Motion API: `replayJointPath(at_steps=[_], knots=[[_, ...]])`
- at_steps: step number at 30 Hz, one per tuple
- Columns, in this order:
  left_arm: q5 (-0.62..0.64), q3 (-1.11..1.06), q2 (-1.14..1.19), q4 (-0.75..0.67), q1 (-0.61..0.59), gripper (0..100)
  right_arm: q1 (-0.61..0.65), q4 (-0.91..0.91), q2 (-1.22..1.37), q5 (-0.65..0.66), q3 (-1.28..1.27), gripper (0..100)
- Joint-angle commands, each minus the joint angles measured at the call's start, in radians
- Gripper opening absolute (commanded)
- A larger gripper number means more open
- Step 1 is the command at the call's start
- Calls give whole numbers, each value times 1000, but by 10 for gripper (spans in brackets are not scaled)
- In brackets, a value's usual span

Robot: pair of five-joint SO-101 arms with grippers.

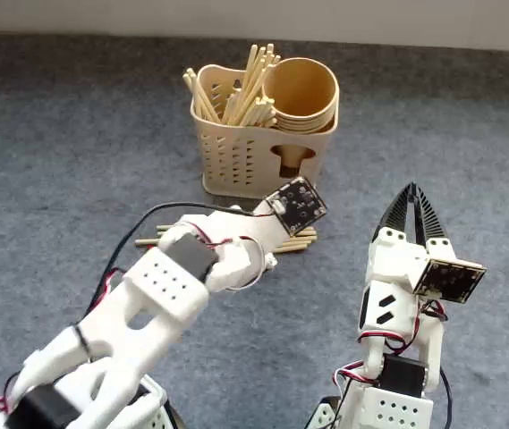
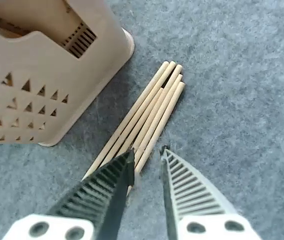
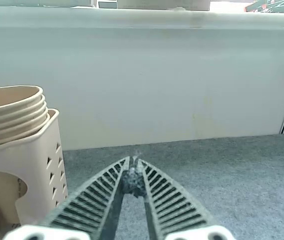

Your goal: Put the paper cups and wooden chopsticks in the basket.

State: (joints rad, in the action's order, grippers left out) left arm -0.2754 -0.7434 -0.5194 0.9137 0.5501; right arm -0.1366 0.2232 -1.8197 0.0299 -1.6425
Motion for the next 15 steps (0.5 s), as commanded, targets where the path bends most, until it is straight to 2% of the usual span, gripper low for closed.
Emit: replayJointPath(at_steps=[1,8,10,15], knots=[[-46,12,150,-103,16,95,4,-31,-2,14,8,20],[-38,101,303,-115,16,95,4,-31,-4,14,8,20],[15,107,329,-135,16,99,4,-31,-4,14,8,20],[61,108,378,-195,16,159,4,-31,-5,14,8,20]])
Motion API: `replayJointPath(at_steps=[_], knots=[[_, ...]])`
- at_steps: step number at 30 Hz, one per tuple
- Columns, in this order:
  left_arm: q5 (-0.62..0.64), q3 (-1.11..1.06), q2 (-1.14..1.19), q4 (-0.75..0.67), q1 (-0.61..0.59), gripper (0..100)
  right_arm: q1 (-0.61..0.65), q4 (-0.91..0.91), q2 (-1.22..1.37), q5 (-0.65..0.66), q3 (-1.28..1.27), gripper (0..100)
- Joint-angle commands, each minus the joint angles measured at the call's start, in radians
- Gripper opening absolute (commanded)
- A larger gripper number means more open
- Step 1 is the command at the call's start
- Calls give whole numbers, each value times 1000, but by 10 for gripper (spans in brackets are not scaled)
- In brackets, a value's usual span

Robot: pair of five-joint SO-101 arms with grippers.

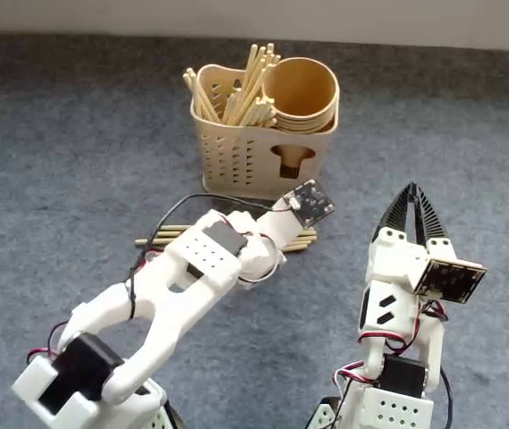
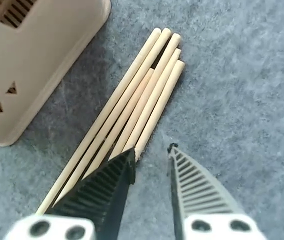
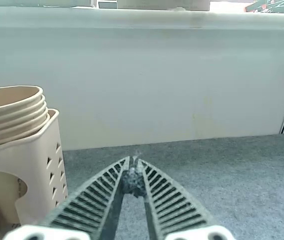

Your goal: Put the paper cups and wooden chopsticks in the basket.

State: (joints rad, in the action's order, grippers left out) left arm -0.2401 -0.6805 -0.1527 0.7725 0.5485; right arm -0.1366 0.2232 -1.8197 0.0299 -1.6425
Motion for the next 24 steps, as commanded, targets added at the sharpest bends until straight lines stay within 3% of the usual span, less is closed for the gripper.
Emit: replayJointPath(at_steps=[1,13,24], knots=[[26,44,18,-66,18,159,4,-31,-5,14,8,20],[26,51,125,-204,18,132,4,-31,-5,14,8,20],[21,139,208,-161,28,130,4,-31,-5,14,8,20]])
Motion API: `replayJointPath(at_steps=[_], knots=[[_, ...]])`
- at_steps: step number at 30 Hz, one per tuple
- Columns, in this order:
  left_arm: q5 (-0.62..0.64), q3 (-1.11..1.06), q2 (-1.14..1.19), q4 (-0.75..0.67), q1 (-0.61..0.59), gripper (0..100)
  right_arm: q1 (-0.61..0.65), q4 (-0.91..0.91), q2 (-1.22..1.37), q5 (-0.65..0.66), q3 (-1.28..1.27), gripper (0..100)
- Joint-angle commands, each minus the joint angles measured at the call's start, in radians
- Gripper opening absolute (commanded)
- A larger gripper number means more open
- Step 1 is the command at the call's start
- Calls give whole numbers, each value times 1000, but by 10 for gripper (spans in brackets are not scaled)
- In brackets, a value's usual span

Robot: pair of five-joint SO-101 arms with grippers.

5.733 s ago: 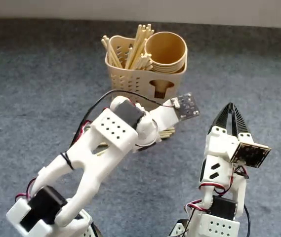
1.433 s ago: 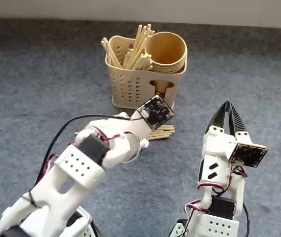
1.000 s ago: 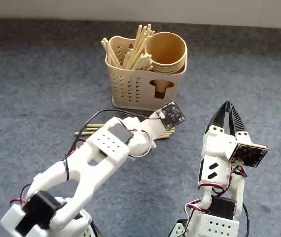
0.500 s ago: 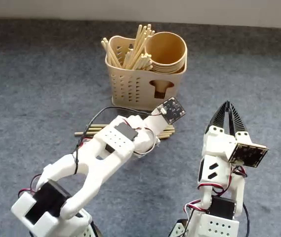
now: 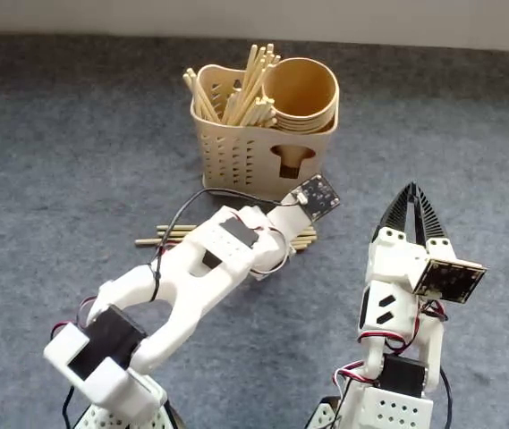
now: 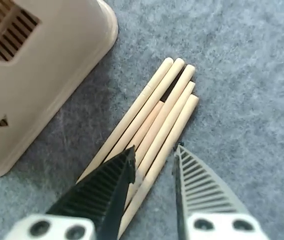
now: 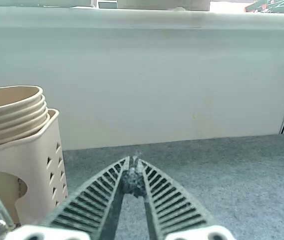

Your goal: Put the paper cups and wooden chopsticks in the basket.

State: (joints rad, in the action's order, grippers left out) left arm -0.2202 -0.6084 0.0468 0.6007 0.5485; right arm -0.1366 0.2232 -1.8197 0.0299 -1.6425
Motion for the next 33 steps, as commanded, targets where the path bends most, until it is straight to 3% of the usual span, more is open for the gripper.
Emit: replayJointPath(at_steps=[1,13,18,23,27,33], knots=[[2,77,19,11,28,130,4,-31,-5,14,8,20],[0,243,156,150,25,128,4,-30,-2,14,8,20],[-2,292,183,210,28,81,4,-30,-2,14,8,20],[-60,286,179,235,38,73,4,-30,-2,14,8,20],[-66,303,168,293,58,3,4,-30,-2,14,8,20],[-66,300,24,416,58,6,4,-31,-4,15,8,20]])
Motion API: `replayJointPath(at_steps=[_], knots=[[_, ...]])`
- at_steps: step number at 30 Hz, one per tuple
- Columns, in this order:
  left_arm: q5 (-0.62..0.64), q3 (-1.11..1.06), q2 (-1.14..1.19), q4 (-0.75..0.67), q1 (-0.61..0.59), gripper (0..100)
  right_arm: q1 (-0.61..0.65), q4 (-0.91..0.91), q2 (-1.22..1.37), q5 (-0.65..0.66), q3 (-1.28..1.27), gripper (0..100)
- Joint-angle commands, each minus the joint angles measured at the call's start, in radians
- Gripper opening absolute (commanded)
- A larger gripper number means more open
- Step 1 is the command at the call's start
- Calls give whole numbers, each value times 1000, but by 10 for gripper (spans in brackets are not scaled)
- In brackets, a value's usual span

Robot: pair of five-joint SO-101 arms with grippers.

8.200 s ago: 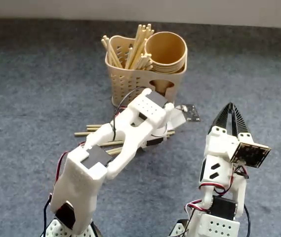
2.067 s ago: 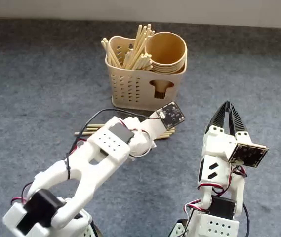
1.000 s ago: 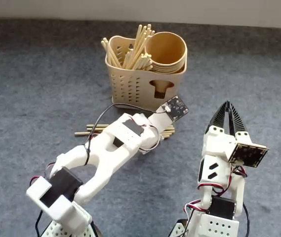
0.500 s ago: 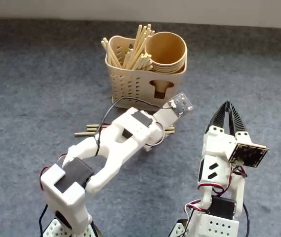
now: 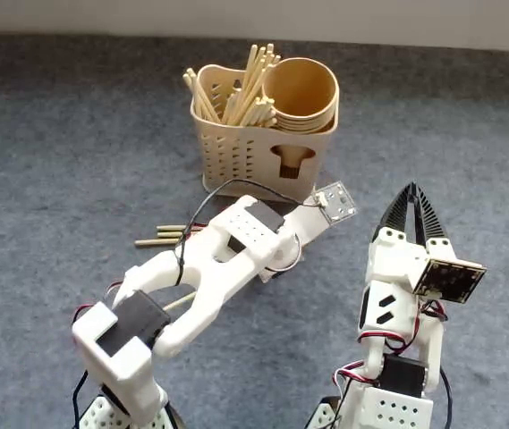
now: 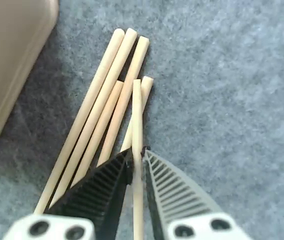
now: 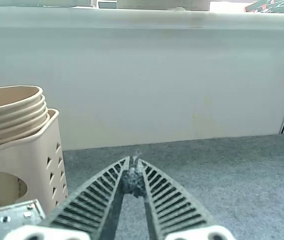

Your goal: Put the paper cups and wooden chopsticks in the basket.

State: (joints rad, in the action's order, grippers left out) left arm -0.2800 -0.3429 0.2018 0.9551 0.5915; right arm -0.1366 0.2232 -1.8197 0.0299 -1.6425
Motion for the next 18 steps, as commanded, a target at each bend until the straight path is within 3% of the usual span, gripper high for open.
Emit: replayJointPath(at_steps=[1,11,18], knots=[[-6,19,-156,68,15,6,4,-31,-5,15,8,20],[-9,-85,-305,37,15,6,4,-31,-5,15,8,20],[-6,-96,-489,121,15,6,4,-31,-5,15,8,20]])
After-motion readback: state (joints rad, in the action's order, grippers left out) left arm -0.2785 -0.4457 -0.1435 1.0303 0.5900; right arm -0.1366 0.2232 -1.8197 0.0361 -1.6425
